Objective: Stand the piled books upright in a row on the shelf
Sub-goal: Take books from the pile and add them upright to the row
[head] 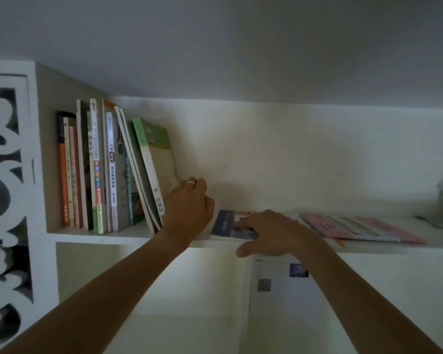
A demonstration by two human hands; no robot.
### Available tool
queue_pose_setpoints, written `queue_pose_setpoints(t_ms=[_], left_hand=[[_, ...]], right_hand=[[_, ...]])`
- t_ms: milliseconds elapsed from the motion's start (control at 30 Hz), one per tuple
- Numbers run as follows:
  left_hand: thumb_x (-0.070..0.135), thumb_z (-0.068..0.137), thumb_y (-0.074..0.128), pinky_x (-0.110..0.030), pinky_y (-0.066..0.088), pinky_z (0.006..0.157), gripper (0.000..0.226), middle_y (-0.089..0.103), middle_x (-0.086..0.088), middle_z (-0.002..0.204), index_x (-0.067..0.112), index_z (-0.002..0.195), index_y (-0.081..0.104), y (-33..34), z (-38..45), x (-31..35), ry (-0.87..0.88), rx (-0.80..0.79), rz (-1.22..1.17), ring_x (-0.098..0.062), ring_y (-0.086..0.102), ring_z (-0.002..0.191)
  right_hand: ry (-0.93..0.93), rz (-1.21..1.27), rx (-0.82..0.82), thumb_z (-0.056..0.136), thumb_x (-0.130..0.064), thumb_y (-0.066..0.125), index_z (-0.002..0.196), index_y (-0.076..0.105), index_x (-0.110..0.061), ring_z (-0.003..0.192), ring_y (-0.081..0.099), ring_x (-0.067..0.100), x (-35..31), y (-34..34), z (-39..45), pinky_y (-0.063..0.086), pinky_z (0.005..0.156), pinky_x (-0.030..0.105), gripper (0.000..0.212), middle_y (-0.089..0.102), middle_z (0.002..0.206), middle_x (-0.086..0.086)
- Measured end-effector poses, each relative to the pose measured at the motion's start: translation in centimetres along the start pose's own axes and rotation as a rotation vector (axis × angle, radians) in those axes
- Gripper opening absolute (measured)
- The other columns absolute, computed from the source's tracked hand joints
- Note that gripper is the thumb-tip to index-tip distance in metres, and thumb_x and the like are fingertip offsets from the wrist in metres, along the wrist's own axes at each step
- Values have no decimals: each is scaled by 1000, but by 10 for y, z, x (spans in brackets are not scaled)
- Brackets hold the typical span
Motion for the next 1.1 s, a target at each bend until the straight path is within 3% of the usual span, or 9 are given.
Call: queue_pose_setpoints(t_ms=[233,333,500,600,700,833,933,1000,1100], left_hand=[[14,101,50,-25,42,67,11,60,-5,95,11,108,58,-11,-8,-10,-27,118,-181,-17,54,78],[26,104,35,-22,41,69,27,56,-2,96,11,109,57,-20,-9,-16,-19,164,-341,-17,54,80],[22,107,36,-17,45,85,29,54,-9,112,3,119,54,-63,-9,-32,-86,411,-506,-8,54,98],[19,106,38,-14,41,94,32,49,-13,129,0,127,53,-65,-15,-22,29,339,-458,-3,48,111],[29,108,35,-29,39,117,48,42,-9,152,4,148,46,-51,-25,-19,87,198,-461,-11,44,139],[43,109,35,-20,10,129,73,12,-15,173,2,164,9,-49,-32,-29,5,208,-335,-15,11,161],[23,107,50,-32,6,130,78,6,-26,171,-3,163,2,-52,-32,-28,-20,269,-114,-28,5,161],[8,106,55,-37,7,127,81,1,-29,170,1,164,-1,-47,-31,-29,-31,275,-11,-30,1,161],[2,104,54,-11,9,123,84,-9,-23,172,8,165,-3,-42,-27,-29,-4,236,-57,-14,-17,158]], right_hand=[[-63,-108,24,94,-44,70,137,61,-34,116,60,25,-18,-12,3,50,93,32,45,64,132,2],[-163,75,277,93,-17,60,82,67,-27,77,63,28,-32,-45,7,47,65,34,16,63,79,2],[37,519,812,98,-18,52,92,65,-4,74,63,31,-13,-89,18,50,64,40,19,67,85,15],[8,735,1077,103,-24,50,98,62,-10,78,63,25,-27,-99,16,48,68,38,20,70,90,7],[-195,1038,941,108,-36,44,114,60,-20,97,68,12,-67,-87,44,58,83,29,23,71,111,-2],[-488,1524,360,108,-54,30,143,57,-30,127,61,8,-122,-46,86,53,102,26,50,65,136,-9],[-531,1758,177,109,-46,34,150,52,-25,137,54,10,-121,-33,97,46,109,29,49,59,146,-7],[-459,1716,200,108,-40,42,146,55,-23,133,57,12,-112,-29,105,45,113,34,44,63,142,-4],[-138,1181,347,102,-43,53,130,64,-35,115,67,16,-85,-15,113,55,99,37,31,68,132,-2]])
Point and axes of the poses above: each hand's wrist, its own z-axis towards the middle knuckle, its own y-axis out of the palm, x = y × z, the point moved 10 cm from there along z, towards the middle knuckle
